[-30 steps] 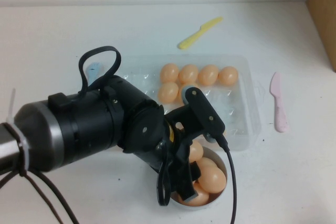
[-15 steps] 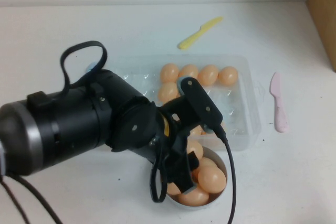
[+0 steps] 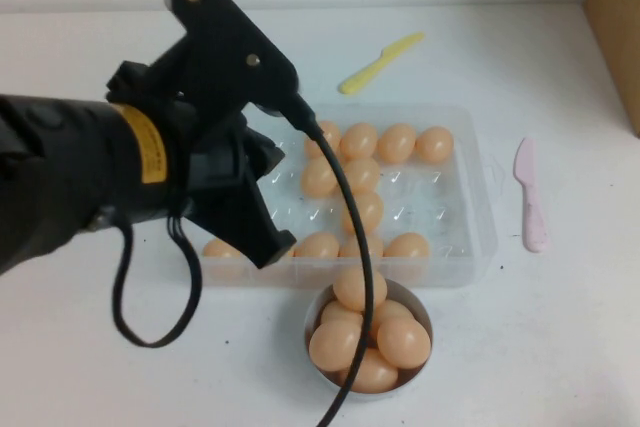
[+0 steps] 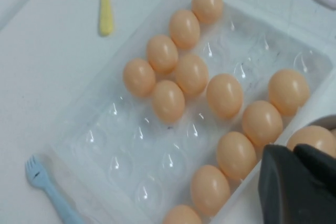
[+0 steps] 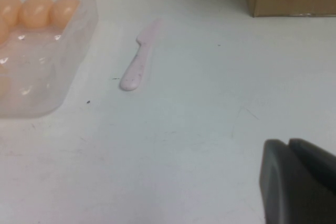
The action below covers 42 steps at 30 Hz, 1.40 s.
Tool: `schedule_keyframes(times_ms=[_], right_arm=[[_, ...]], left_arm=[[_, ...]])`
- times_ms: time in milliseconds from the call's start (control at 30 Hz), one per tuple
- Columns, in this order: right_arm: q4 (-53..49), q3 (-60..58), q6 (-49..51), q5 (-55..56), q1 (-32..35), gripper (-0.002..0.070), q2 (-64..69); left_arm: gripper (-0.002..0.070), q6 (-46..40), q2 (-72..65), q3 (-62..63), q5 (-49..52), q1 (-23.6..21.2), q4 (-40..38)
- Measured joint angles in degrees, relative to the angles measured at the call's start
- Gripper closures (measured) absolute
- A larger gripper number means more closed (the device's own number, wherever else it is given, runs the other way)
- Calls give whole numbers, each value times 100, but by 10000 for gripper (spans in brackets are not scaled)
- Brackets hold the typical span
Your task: Take an egg out of the egg box
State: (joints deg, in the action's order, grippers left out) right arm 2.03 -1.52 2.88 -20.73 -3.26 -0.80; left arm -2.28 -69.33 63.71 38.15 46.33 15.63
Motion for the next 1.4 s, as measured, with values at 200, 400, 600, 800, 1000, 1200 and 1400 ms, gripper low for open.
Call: schedule_keyframes(times_ms=[200, 400, 600, 800, 1000, 1200, 1400], right_arm=[[0, 0, 0, 0, 0, 694, 0], [0, 0, 0, 0, 0, 694, 0], [0, 0, 0, 0, 0, 694, 0], [0, 0, 0, 0, 0, 694, 0], [0, 0, 0, 0, 0, 694, 0], [0, 0, 0, -4, 0, 694, 0], [0, 0, 0, -4, 0, 694, 0]], left_arm=[[675, 228, 968, -466, -449, 0, -23], [675, 810, 1980, -1647, -1460, 0, -23], [676, 1315, 2733, -2290, -1355, 0, 78], [676, 1350, 3052, -2333, -792, 0, 509], [677, 1863, 3425, -2333, 251, -4, 662], [677, 2281, 3779, -2912, -137, -142, 983], [677, 2327, 4277, -4267, -1618, -1051, 818]])
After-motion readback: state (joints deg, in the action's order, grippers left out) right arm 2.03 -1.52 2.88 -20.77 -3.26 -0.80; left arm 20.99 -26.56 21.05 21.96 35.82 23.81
